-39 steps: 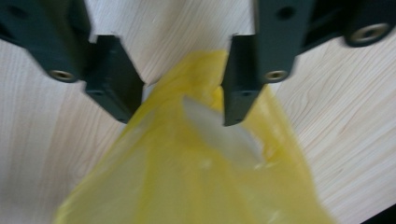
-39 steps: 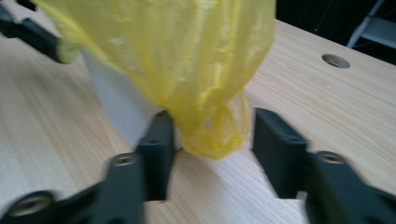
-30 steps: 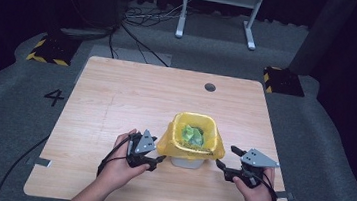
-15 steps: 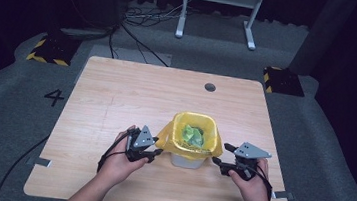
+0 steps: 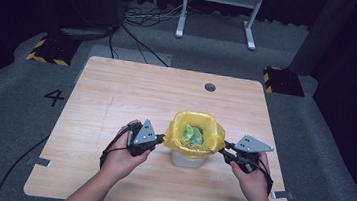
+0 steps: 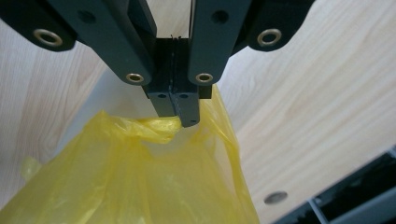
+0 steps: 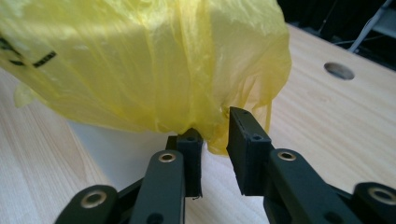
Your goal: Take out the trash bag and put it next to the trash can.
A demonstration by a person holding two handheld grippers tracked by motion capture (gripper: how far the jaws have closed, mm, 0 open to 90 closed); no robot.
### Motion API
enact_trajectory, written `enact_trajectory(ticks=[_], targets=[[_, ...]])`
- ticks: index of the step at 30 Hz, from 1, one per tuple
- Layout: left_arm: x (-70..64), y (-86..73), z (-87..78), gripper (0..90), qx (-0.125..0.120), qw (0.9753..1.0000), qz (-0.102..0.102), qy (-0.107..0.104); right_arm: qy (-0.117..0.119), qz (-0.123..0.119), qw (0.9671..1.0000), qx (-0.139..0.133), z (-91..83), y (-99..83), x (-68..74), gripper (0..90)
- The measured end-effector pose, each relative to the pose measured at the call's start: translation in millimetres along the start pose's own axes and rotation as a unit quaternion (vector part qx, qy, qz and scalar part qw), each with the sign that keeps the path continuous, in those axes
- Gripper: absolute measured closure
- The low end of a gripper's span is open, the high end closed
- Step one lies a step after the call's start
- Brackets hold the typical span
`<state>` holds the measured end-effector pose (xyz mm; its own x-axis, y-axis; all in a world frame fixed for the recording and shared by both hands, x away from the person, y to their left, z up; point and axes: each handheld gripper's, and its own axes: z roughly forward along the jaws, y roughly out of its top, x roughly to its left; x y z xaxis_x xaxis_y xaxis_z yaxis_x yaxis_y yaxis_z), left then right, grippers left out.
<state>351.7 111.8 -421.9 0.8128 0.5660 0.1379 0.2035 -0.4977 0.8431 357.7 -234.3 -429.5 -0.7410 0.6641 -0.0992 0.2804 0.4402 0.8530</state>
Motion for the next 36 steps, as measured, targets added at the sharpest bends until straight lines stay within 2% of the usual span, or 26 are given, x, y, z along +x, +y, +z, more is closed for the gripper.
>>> enact_trajectory(ticks=[9,13,19,30,36], targets=[[-3.3,11.6,-11.5,89.4,-0.027,0.9995,0.007,0.012,-0.030,-0.023,0.9985,-0.039,-20.5,17.3,4.9,78.1],[-3.3,20.4,-19.0,89.4,-0.049,0.9983,0.017,0.026,-0.046,-0.036,0.9973,-0.044,-27.9,26.2,5.1,77.9],[-2.3,31.7,-26.7,89.4,-0.063,0.9971,0.024,0.036,-0.055,-0.044,0.9958,-0.059,-34.2,38.4,6.8,78.0],[-10.9,47.8,-35.3,88.9,-0.081,0.9952,0.046,0.030,-0.049,-0.067,0.9922,-0.094,-43.0,58.3,19.9,78.9],[-17.2,56.8,-30.7,87.8,-0.092,0.9944,0.049,0.013,-0.034,-0.073,0.9912,-0.106,-38.0,69.4,25.7,79.4]])
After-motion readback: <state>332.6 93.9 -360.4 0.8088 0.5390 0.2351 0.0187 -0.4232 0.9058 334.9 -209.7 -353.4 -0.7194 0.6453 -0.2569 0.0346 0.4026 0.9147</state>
